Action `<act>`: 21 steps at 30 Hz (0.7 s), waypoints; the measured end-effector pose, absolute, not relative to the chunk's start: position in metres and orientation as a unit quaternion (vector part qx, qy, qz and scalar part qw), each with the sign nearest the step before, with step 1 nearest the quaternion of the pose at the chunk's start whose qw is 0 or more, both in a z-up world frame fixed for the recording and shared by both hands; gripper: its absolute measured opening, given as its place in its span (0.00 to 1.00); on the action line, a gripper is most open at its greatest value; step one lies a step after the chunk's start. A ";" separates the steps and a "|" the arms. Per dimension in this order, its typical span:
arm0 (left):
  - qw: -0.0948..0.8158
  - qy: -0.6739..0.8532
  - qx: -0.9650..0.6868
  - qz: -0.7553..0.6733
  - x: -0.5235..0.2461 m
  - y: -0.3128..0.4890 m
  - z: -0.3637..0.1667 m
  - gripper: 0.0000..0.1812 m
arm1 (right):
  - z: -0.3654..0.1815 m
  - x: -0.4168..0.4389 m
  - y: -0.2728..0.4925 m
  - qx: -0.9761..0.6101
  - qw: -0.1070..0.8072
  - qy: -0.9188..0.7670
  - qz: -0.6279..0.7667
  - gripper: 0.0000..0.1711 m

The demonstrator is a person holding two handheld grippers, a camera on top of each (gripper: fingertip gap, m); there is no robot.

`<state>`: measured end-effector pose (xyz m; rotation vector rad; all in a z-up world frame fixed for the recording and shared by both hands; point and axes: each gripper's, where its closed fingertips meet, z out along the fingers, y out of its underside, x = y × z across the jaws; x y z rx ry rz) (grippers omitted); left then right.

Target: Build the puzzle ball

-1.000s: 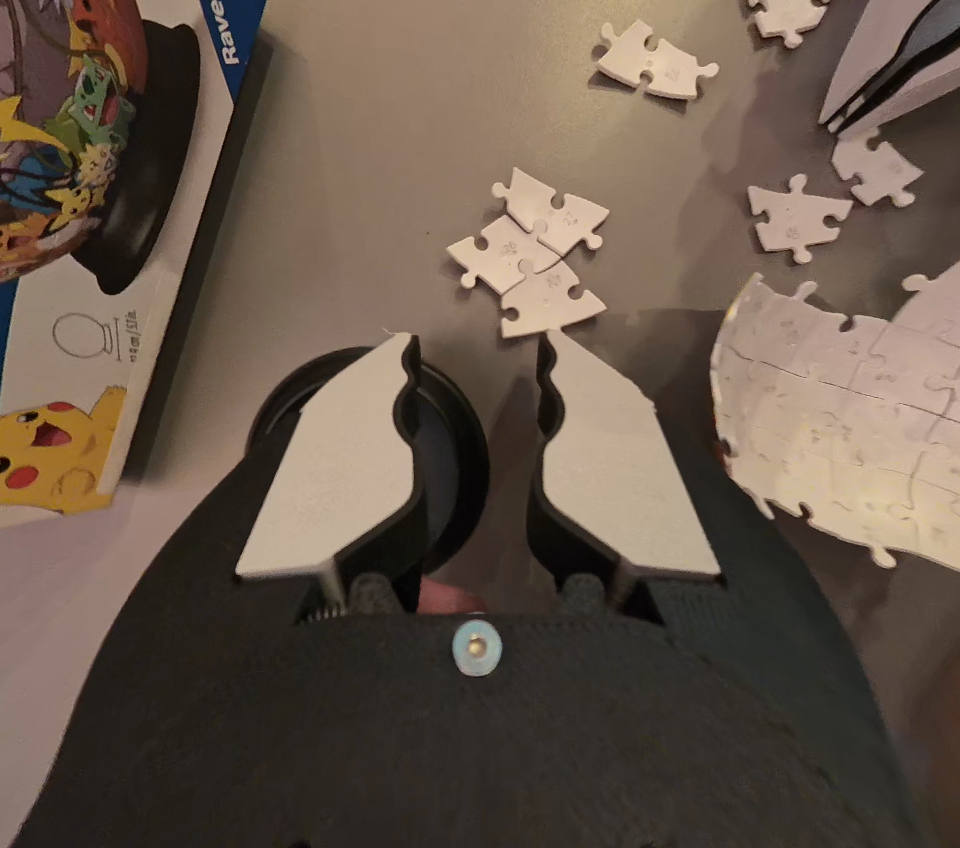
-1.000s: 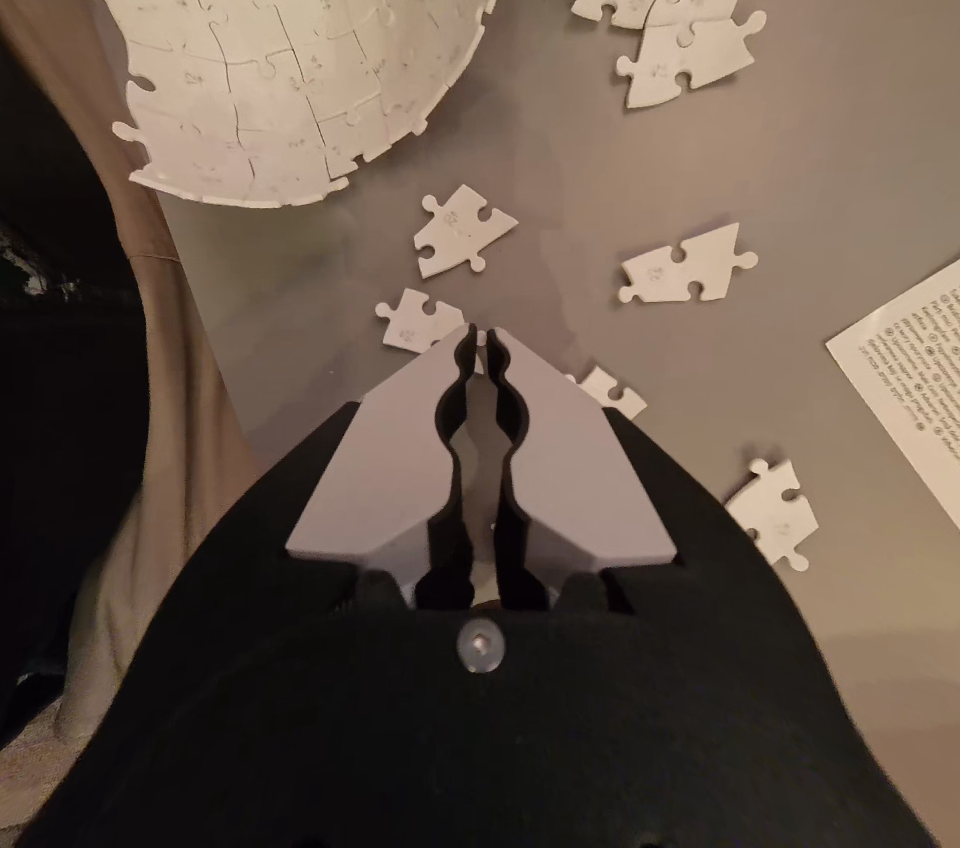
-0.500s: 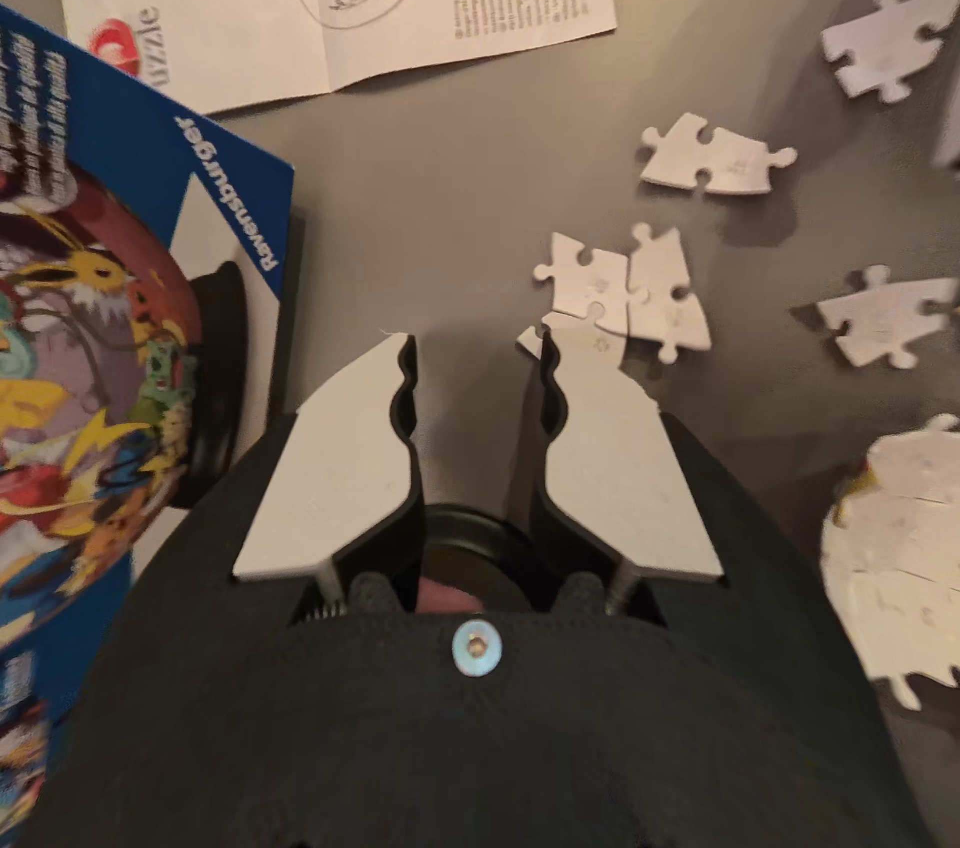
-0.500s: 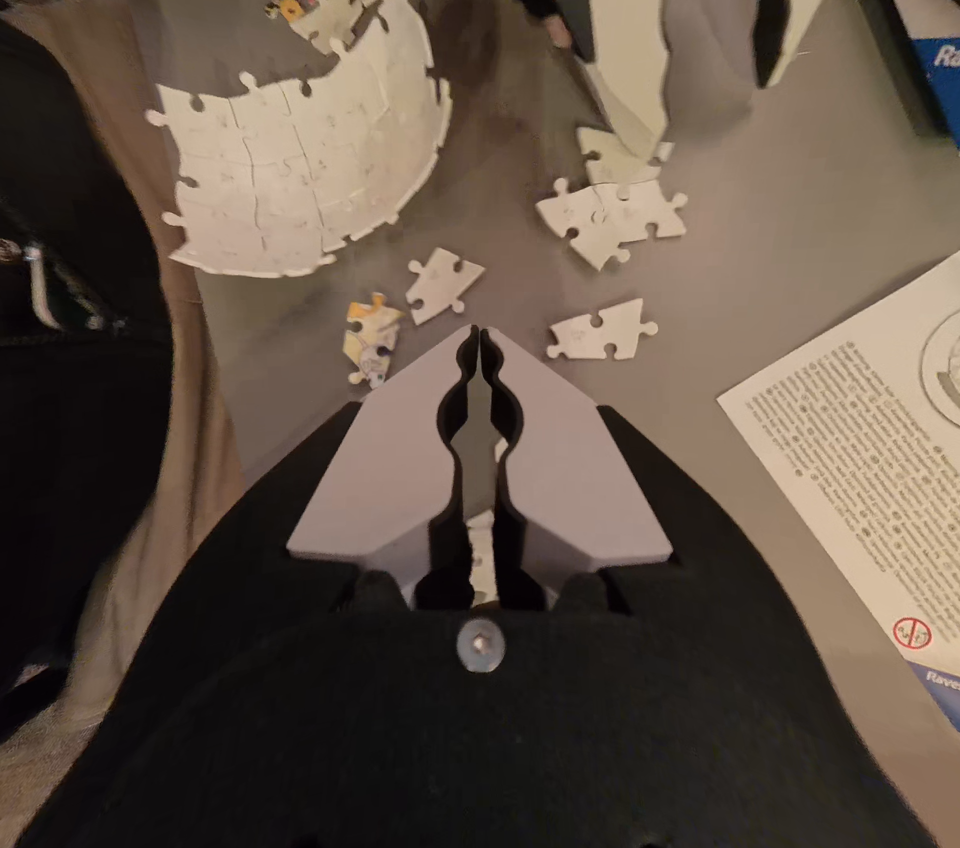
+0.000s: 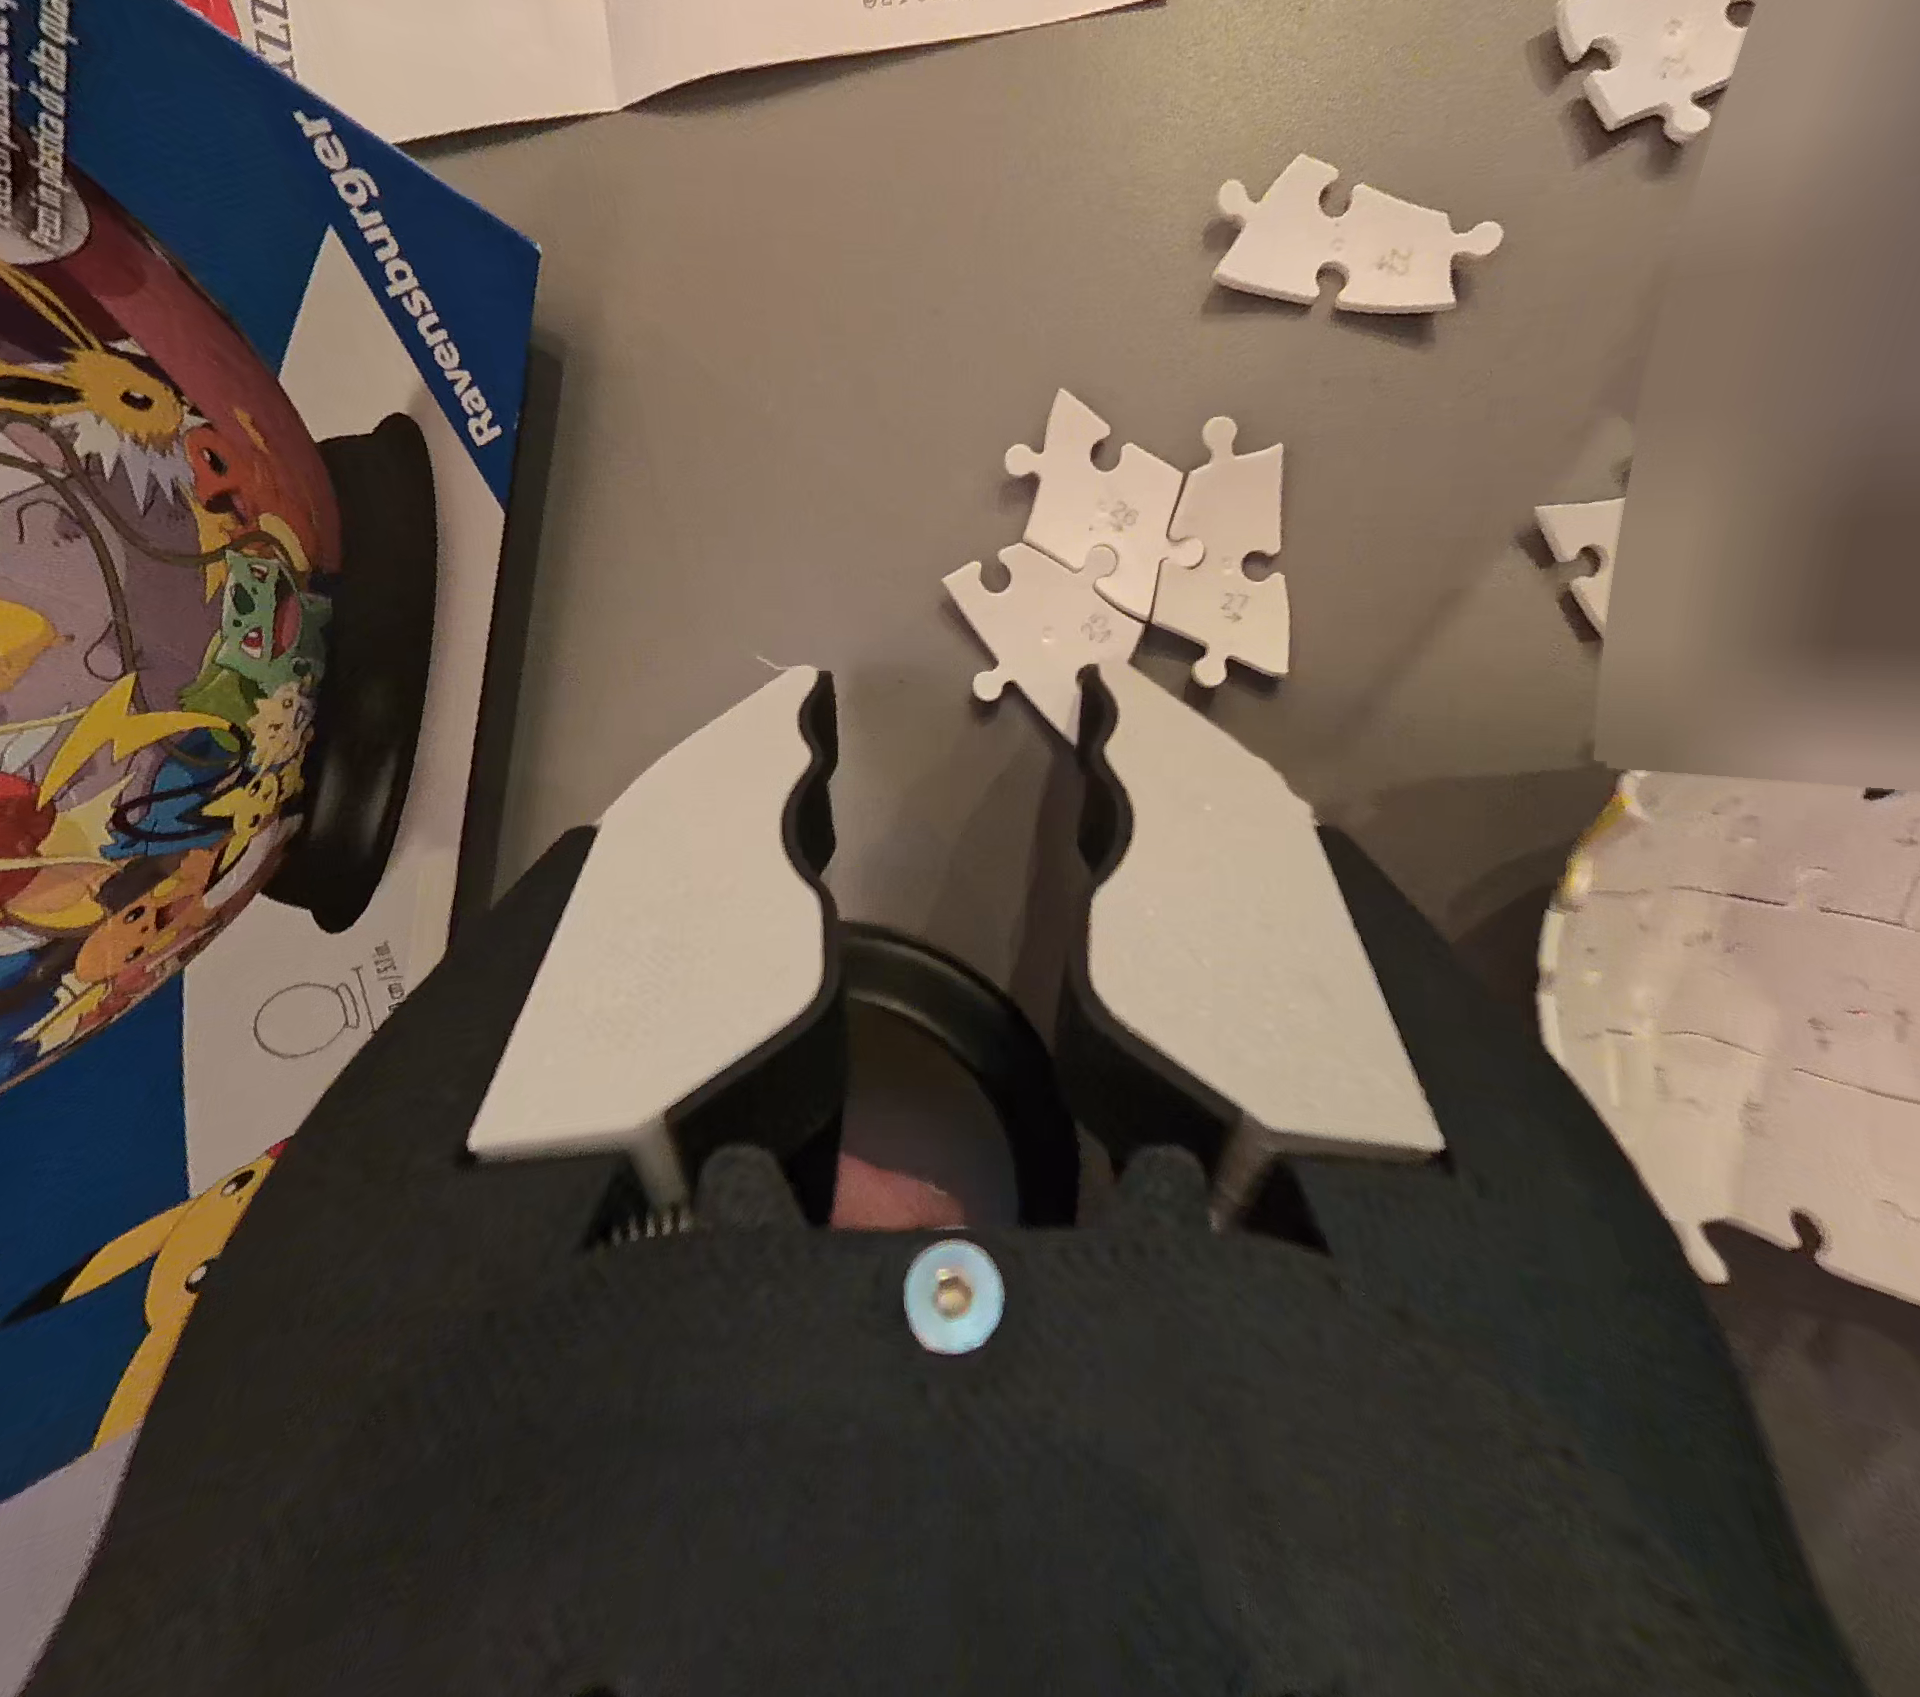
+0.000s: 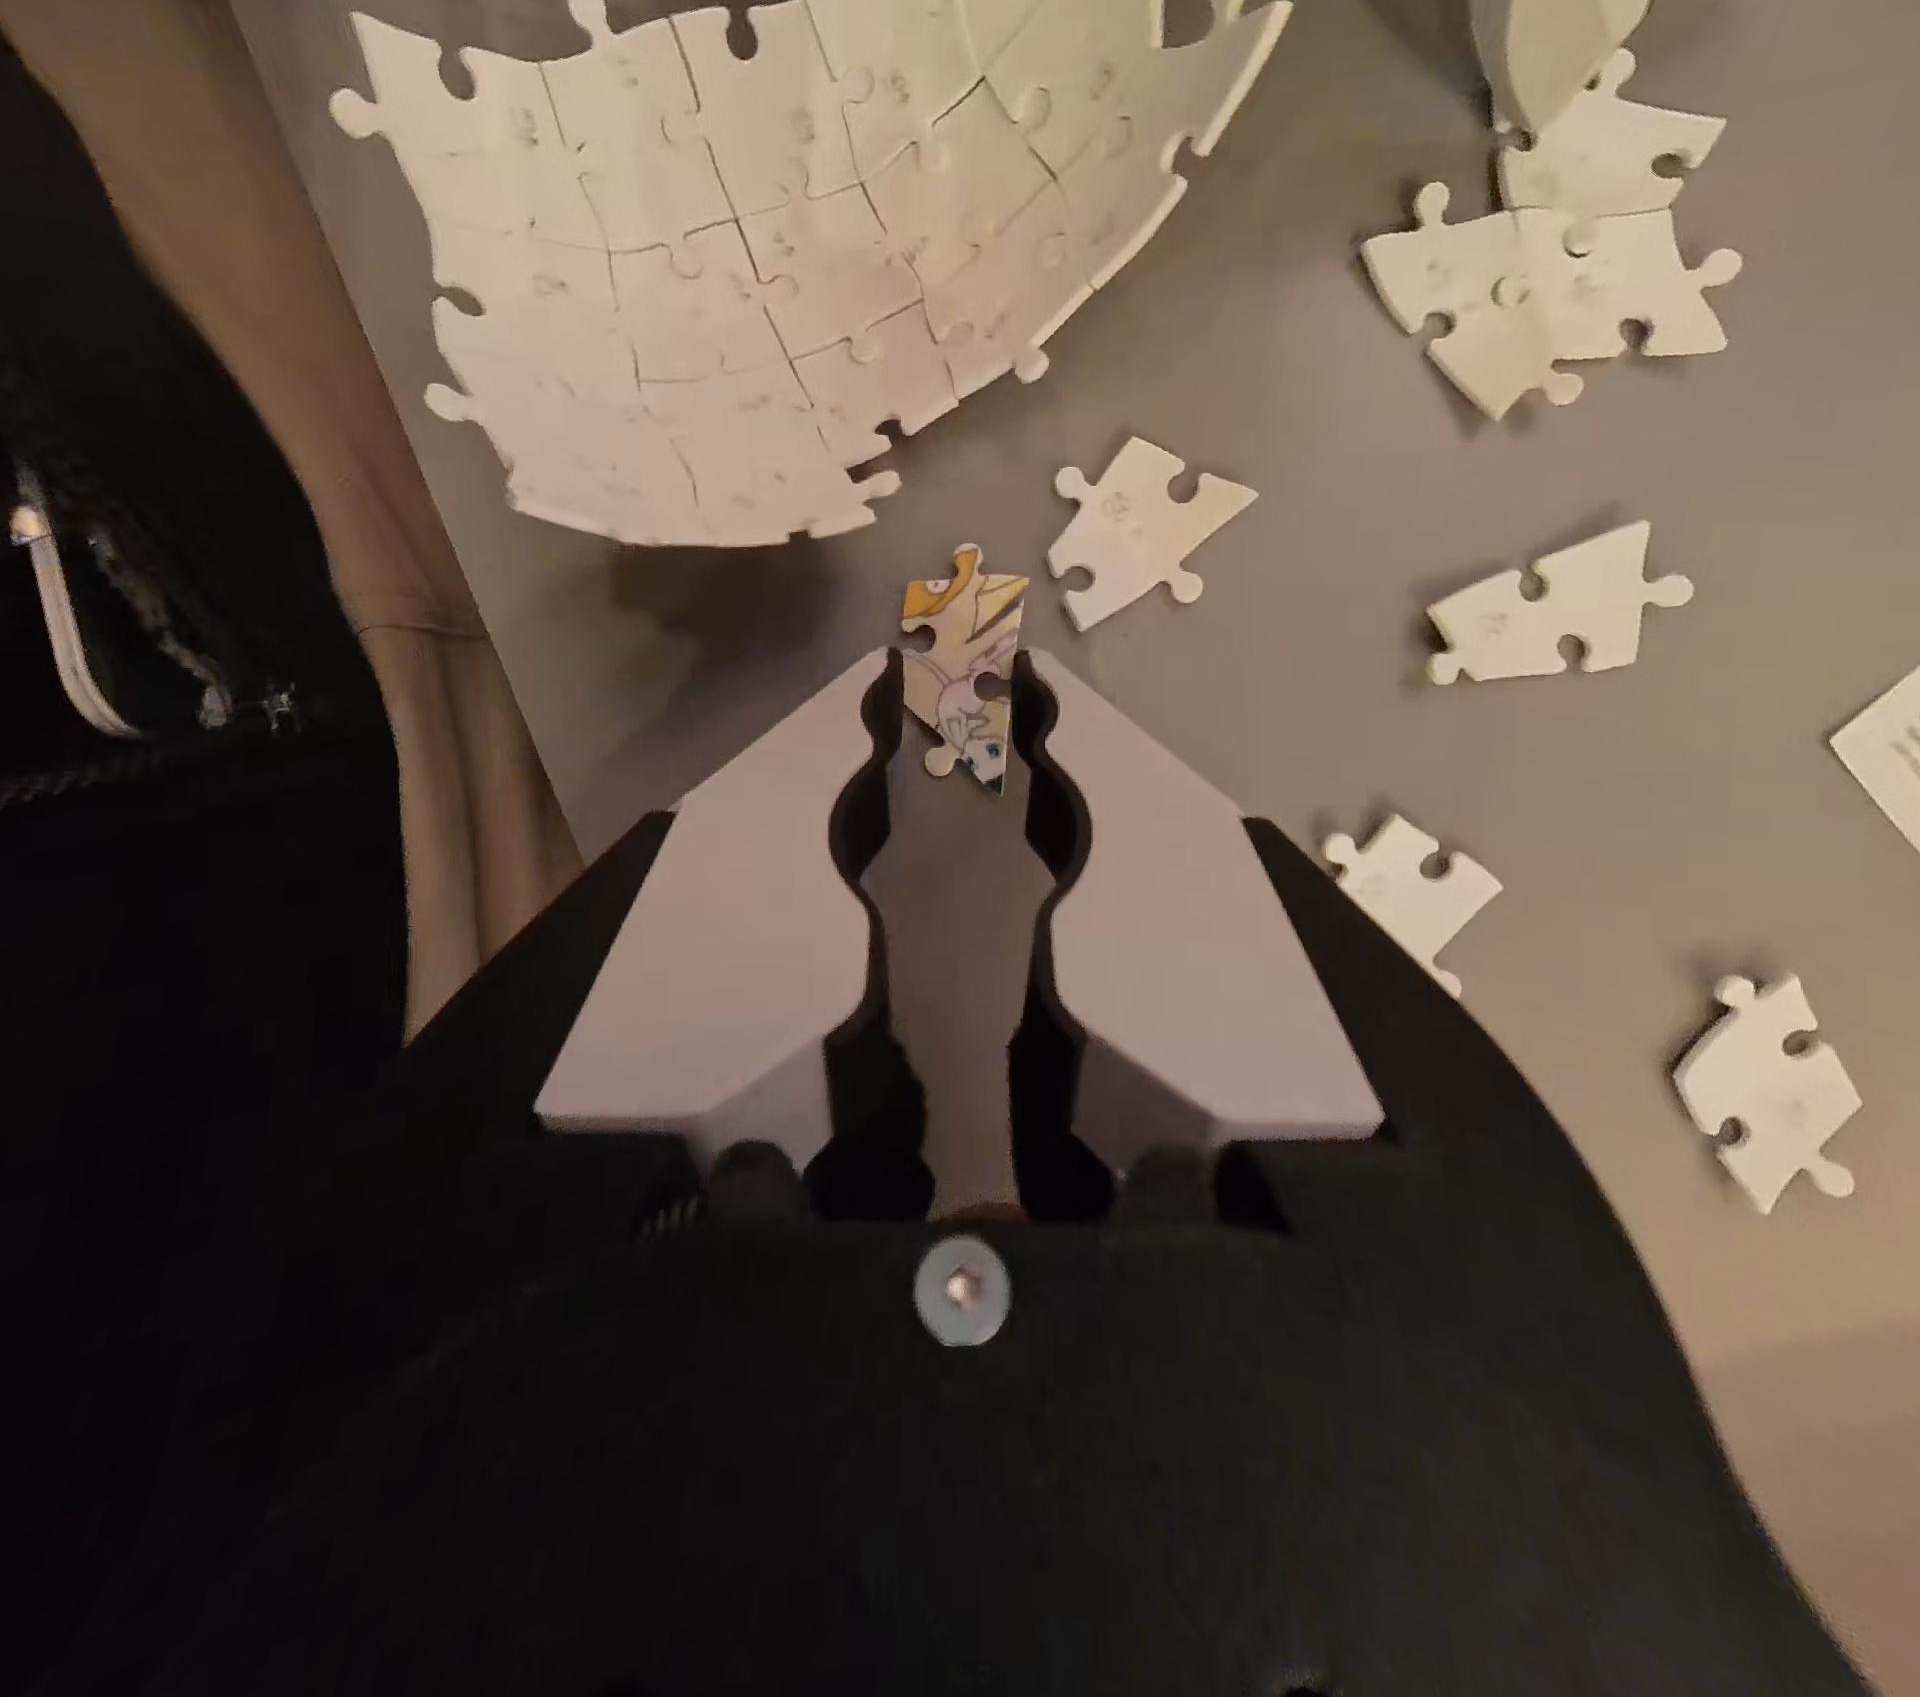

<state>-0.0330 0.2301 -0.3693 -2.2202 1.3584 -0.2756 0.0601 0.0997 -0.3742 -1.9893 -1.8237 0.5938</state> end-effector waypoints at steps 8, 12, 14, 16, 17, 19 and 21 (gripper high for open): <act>0.325 0.480 -0.792 -0.191 -0.026 0.220 -0.329 0.22 | -0.314 0.041 0.134 -0.714 0.217 -0.517 0.420 0.11; 0.444 0.518 -0.691 -0.238 -0.011 0.209 -0.275 0.14 | -0.261 0.020 0.163 -0.667 0.187 -0.410 0.593 0.11; 0.477 0.537 -0.647 -0.256 -0.007 0.201 -0.251 0.12 | -0.247 0.012 0.169 -0.636 0.160 -0.393 0.644 0.11; 0.492 0.544 -0.620 -0.279 -0.003 0.195 -0.235 0.15 | -0.233 0.006 0.171 -0.597 0.139 -0.377 0.695 0.11; 0.491 0.548 -0.610 -0.294 -0.001 0.191 -0.231 0.16 | -0.228 0.004 0.173 -0.584 0.128 -0.364 0.714 0.11; 0.478 0.554 -0.606 -0.313 0.002 0.187 -0.231 0.18 | -0.217 0.000 0.174 -0.552 0.116 -0.346 0.750 0.11; 0.475 0.537 -0.591 -0.369 0.006 0.181 -0.222 0.15 | -0.208 -0.004 0.172 -0.530 0.118 -0.342 0.767 0.11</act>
